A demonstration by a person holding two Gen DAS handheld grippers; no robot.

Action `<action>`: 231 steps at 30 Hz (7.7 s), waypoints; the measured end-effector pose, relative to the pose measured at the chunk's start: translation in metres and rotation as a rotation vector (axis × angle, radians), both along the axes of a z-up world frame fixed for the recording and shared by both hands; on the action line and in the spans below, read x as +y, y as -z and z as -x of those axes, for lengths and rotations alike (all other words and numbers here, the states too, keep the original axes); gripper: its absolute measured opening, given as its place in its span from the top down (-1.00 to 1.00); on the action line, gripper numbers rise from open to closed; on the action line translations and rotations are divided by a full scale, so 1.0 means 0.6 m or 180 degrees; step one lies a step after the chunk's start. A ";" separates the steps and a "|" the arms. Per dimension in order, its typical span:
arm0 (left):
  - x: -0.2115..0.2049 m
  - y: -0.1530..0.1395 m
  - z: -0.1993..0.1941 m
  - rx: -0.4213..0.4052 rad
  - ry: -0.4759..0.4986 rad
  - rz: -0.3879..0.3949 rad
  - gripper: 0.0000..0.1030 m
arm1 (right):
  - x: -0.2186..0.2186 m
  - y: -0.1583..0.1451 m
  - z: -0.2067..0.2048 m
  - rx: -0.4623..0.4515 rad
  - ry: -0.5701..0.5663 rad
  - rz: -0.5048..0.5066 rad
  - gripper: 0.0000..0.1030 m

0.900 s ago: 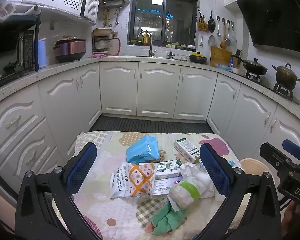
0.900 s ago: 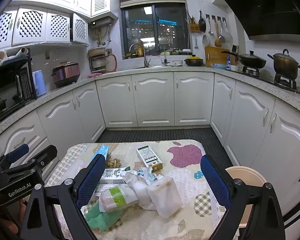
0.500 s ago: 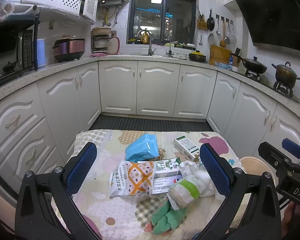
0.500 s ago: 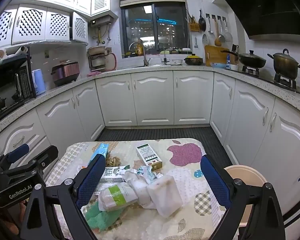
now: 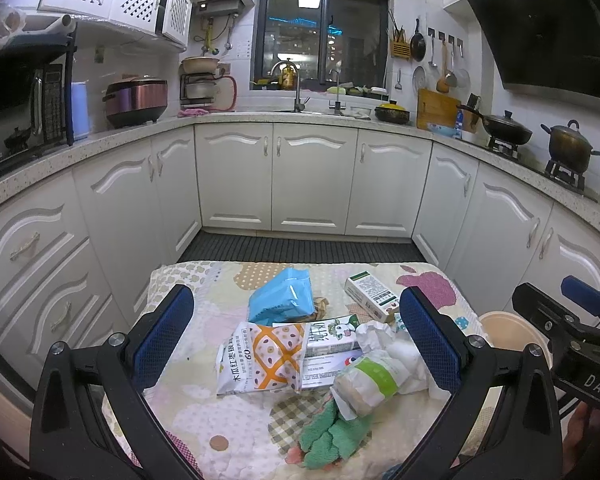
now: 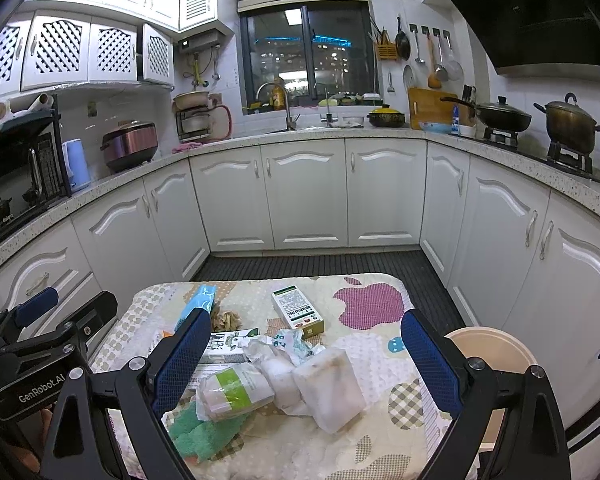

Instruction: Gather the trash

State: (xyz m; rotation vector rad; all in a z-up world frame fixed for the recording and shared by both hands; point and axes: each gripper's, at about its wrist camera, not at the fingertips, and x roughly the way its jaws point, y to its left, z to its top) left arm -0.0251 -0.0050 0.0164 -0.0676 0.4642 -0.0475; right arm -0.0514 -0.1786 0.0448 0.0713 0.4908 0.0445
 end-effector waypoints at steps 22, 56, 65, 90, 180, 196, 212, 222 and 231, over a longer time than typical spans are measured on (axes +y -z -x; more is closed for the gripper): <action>-0.003 0.002 0.001 0.0004 0.0005 -0.0008 -0.99 | 0.000 0.004 -0.004 -0.0003 0.0001 -0.0005 -0.84; -0.001 0.010 -0.010 0.0076 -0.0005 0.0069 -0.99 | 0.001 0.008 -0.010 -0.0130 0.0035 0.0012 -0.84; -0.001 0.010 -0.010 0.0075 -0.0006 0.0067 -0.99 | 0.000 0.010 -0.012 -0.0066 0.0035 -0.0069 -0.84; 0.005 0.026 -0.030 0.0157 0.0008 0.0075 -0.99 | 0.004 0.016 -0.024 -0.0061 0.0023 -0.0065 -0.84; 0.100 0.184 -0.229 0.1438 0.0751 0.0441 -0.99 | 0.020 0.214 -0.143 0.1264 -0.0797 -0.0912 -0.80; 0.070 0.221 -0.276 0.1702 0.1556 0.0049 -0.97 | 0.044 0.246 -0.156 0.1553 -0.0764 -0.1304 -0.16; 0.119 0.170 -0.215 0.1484 0.1333 0.0086 0.93 | 0.050 0.210 -0.132 0.1267 -0.0977 -0.1103 0.91; 0.112 0.187 -0.206 0.1720 0.1468 0.0282 0.57 | 0.036 0.220 -0.135 0.1491 -0.0895 -0.1254 0.87; 0.150 0.198 -0.158 0.1825 0.1338 0.0326 -0.21 | 0.056 0.233 -0.156 0.1546 -0.0945 -0.1483 -0.04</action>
